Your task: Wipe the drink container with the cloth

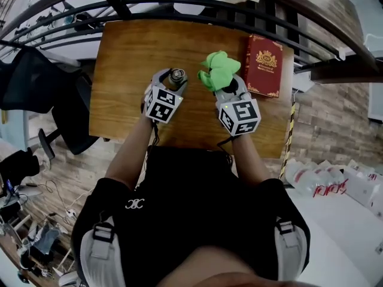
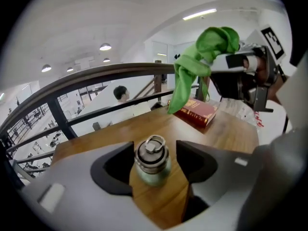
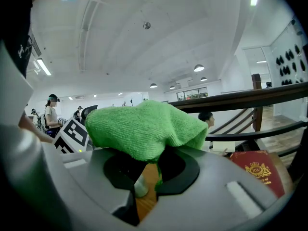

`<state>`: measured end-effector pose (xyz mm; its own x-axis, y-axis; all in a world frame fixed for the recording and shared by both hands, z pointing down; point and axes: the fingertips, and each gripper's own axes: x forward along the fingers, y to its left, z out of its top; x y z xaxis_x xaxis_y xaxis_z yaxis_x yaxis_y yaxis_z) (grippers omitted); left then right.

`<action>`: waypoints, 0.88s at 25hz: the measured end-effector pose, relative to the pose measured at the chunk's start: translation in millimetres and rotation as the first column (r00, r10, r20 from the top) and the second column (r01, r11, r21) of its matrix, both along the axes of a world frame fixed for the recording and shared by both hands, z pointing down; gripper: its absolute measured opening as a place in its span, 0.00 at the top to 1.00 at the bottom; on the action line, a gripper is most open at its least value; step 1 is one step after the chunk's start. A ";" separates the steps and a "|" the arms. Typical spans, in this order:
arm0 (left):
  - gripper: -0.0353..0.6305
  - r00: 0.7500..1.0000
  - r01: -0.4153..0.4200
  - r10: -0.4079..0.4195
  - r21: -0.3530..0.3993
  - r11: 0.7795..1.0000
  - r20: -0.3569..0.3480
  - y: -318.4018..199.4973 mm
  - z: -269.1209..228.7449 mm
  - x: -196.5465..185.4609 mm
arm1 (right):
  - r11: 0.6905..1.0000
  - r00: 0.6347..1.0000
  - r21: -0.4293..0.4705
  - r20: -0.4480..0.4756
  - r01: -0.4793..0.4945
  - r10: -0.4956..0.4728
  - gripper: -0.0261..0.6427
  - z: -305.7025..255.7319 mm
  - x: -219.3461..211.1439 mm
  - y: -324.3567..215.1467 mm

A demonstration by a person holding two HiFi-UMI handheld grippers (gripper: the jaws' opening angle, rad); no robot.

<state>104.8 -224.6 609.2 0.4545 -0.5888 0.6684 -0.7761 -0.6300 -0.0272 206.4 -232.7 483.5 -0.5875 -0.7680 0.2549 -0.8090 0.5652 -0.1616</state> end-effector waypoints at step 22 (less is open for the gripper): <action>0.48 1.000 -0.027 0.027 0.020 0.999 0.010 5.8 28.5 -6.2 | 1.000 1.000 0.004 -0.027 -0.009 0.009 0.89 -10.7 -8.2 10.2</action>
<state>98.6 -218.8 637.7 0.4641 -0.5900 0.6607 -0.7585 -0.6499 -0.0476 198.2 -222.5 472.8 -0.5739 -0.7741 0.2672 -0.8178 0.5588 -0.1373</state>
